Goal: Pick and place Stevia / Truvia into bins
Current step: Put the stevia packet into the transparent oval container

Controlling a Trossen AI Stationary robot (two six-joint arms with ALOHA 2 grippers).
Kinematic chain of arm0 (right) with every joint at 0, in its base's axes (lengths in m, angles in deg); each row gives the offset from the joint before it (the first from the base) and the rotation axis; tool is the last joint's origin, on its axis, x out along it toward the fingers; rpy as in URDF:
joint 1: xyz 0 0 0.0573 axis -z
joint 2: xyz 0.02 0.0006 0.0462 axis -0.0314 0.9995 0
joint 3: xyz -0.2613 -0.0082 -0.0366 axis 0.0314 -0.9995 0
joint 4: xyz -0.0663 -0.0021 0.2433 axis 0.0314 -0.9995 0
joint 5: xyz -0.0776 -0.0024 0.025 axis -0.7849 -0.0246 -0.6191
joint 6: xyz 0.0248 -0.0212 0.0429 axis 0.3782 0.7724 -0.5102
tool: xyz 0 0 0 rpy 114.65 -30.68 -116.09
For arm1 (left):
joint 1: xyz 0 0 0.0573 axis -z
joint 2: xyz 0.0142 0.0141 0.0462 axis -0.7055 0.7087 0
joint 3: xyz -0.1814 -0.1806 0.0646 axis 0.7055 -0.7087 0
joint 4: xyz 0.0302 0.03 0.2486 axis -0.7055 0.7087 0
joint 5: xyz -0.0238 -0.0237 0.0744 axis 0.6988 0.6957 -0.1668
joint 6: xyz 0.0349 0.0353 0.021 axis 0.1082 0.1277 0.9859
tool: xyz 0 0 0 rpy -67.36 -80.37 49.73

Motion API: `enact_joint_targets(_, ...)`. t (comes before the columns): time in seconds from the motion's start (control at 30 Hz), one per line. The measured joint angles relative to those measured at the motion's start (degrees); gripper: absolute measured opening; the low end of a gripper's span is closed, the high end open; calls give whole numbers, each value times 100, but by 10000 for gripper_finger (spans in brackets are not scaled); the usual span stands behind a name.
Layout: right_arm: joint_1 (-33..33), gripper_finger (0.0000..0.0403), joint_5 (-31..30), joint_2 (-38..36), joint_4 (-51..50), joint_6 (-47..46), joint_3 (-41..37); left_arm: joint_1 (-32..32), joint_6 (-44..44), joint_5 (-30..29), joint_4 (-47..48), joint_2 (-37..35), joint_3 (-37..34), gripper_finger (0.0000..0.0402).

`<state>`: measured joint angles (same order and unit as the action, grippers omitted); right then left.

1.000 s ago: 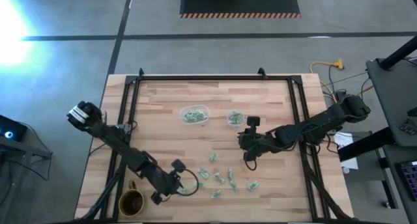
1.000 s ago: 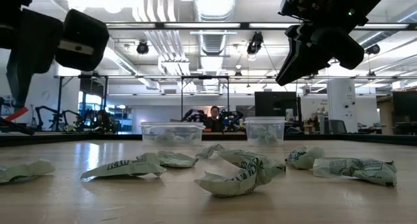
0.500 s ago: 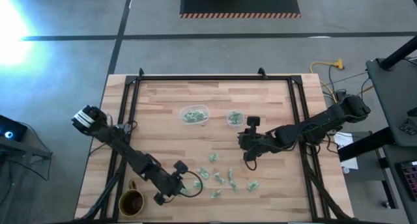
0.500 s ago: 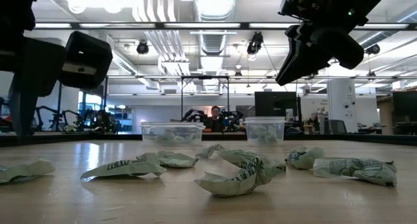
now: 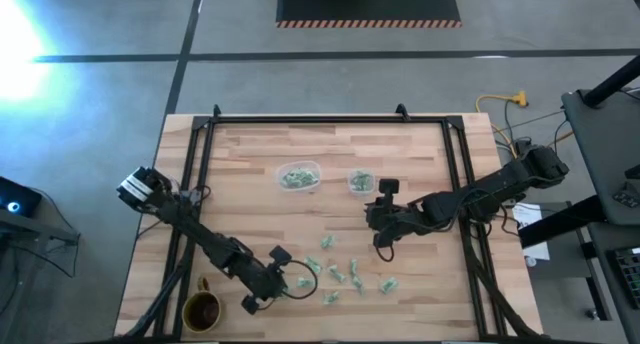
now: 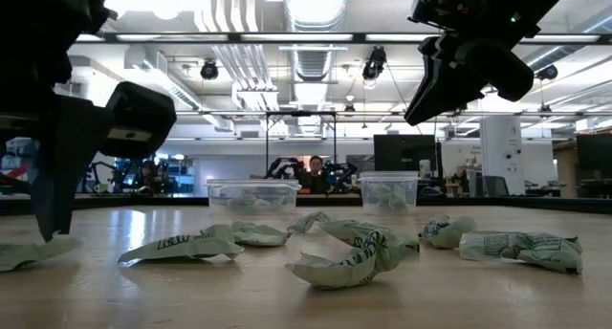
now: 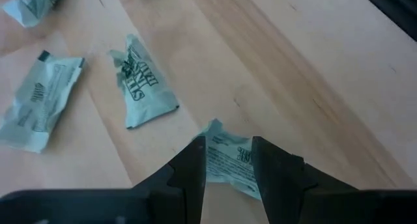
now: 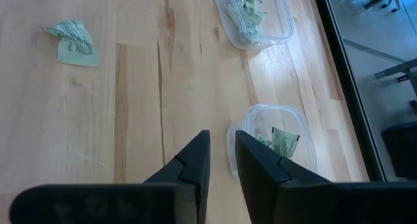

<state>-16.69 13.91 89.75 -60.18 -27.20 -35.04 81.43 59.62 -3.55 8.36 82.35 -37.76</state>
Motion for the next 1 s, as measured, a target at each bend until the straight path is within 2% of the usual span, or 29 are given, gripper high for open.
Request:
enact_joint_targets(0.17, -1, 61, 0, 0, 1, -2, 0, -87, -276, 143, -12, 55, 0, 107)
enact_joint_targets(0.4, 0, 61, 0, 0, 0, -19, 0, -129, -229, 238, 11, 51, -11, 103)
enact_joint_targets(0.5, 0, 63, -1, 0, 3, -21, 0, -136, -179, 257, 17, 50, -11, 84)
enact_joint_targets(0.73, 0, 59, 0, 0, 3, -21, 0, -160, 80, 254, 46, 34, -9, 7)
enact_joint_targets(1.0, 0, 63, -2, 0, 5, -19, 0, -171, 455, -62, 85, -90, -6, 2)
